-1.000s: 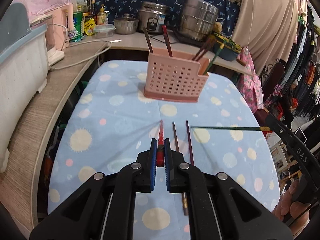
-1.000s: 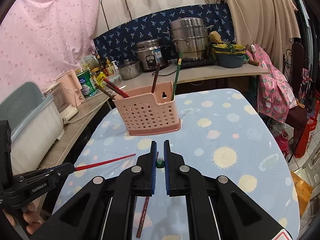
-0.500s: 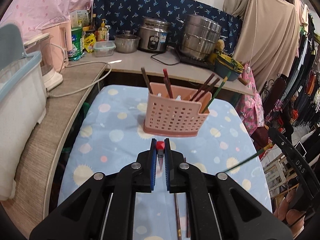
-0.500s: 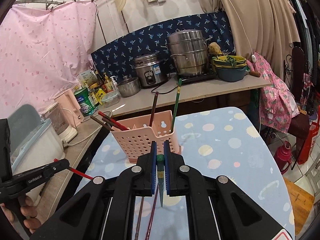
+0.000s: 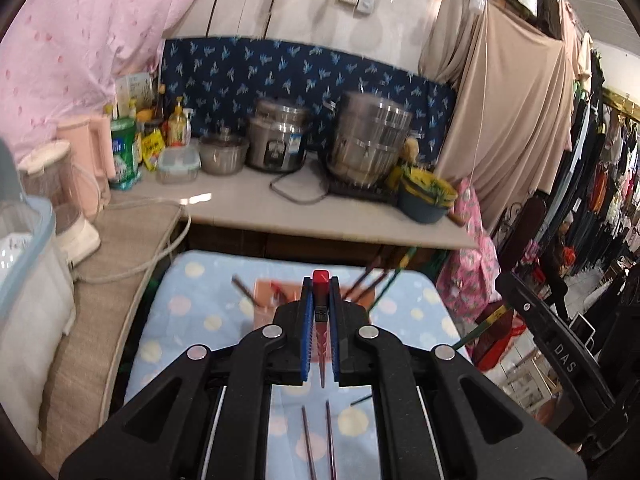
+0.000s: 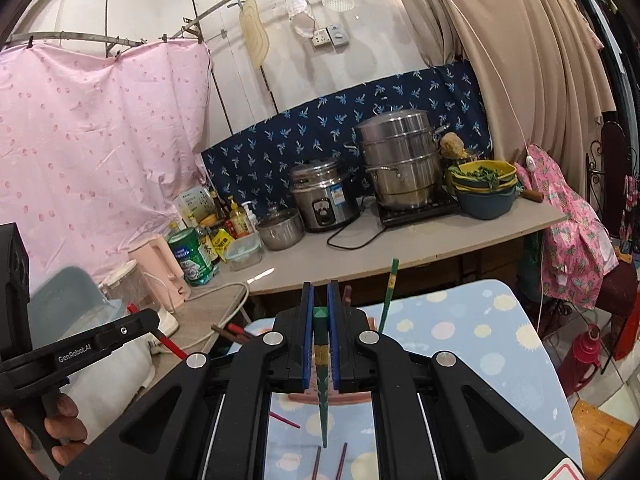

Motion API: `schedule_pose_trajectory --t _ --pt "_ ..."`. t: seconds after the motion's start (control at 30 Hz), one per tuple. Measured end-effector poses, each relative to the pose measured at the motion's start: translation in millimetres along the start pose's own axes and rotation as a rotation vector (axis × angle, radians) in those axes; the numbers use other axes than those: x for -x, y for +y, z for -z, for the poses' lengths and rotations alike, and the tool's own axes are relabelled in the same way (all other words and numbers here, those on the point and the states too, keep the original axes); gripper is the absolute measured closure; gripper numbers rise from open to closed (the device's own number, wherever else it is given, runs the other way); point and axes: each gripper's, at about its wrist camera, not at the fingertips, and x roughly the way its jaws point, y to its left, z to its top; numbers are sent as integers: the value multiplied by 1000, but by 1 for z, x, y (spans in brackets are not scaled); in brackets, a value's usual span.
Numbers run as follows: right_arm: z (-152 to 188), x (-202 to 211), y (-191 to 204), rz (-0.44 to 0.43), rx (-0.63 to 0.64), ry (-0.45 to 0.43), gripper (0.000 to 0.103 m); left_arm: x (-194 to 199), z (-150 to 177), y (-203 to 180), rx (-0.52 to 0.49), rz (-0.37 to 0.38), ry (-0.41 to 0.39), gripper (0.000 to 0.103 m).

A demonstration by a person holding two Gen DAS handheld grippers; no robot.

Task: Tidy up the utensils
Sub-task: 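Lower both chopsticks into the pink basket and open both tools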

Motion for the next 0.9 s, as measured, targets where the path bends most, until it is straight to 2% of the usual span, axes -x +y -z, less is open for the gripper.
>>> schedule_pose_trajectory --t 0.23,0.43,0.6,0.9 --pt "-59 -22 13 -6 4 -91 97 -11 -55 -5 0 -40 -100 96" --pt "-86 -55 17 -6 -9 -105 97 -32 -84 4 4 -97 -137 96" --pt "-81 -90 15 2 -4 -78 97 -56 -83 20 10 -131 -105 96" --pt "-43 -142 10 22 -3 14 97 -95 -58 44 32 -140 -11 96"
